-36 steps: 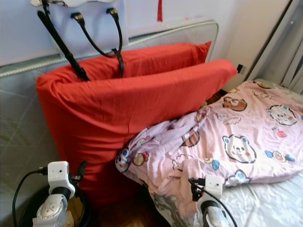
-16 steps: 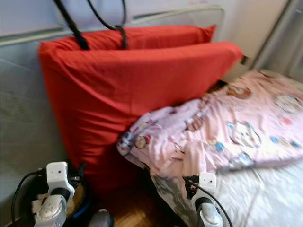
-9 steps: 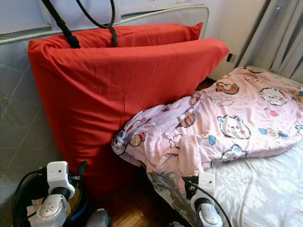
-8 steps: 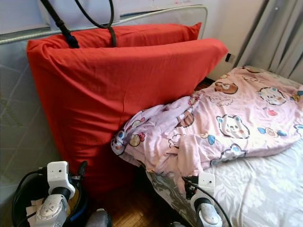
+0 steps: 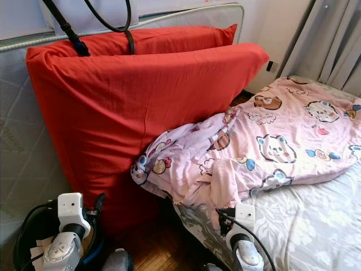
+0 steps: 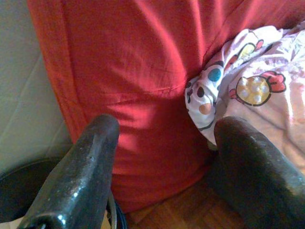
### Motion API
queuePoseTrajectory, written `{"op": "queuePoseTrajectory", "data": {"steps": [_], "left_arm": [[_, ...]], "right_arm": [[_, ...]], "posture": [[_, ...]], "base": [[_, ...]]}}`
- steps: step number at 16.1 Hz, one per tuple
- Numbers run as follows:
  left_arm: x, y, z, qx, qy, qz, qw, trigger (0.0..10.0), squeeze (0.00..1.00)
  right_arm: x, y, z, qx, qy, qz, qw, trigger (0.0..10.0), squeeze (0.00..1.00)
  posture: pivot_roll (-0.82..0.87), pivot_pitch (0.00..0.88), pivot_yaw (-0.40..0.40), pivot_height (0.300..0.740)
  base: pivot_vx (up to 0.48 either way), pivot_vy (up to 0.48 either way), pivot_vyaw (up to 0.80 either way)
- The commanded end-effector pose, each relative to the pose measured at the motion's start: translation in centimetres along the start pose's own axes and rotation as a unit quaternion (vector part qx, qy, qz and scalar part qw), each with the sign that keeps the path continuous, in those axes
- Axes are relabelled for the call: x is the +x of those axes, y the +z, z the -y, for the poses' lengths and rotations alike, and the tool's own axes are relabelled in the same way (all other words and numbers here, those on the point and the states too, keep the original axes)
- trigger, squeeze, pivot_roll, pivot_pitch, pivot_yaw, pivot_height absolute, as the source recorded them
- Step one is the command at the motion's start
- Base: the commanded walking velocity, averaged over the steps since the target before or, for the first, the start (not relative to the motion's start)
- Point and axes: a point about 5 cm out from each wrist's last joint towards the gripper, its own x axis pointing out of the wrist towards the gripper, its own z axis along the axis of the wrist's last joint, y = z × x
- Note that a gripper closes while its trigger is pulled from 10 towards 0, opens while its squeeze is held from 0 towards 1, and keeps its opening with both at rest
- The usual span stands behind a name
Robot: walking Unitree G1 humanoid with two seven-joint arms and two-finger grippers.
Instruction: Clean up the room
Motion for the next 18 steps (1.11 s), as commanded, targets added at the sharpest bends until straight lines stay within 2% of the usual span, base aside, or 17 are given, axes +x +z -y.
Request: {"op": "queuePoseTrajectory", "data": {"steps": [1,16,18], "left_arm": [[0.11,0.37,-0.14,-0.002,0.0,0.005,1.0,10.0,0.0],[0.41,0.65,-0.24,0.0,-0.002,0.006,1.0,10.0,0.0],[0.39,0.71,-0.3,0.0,-0.001,0.007,1.0,10.0,0.0]], "right_arm": [[0.12,0.13,-0.11,0.0,0.001,-0.002,1.0,10.0,0.0],[0.23,0.3,-0.34,0.002,0.005,0.001,1.0,10.0,0.0],[0.21,0.26,-0.36,0.002,0.005,0.0,1.0,10.0,0.0]], "posture": [[0.11,0.0,-0.058,0.637],[0.11,0.0,-0.053,0.637],[0.1,0.0,-0.052,0.637]], "base": [[0.266,0.0,0.0],[0.323,0.0,0.0],[0.0,0.0,0.0]]}}
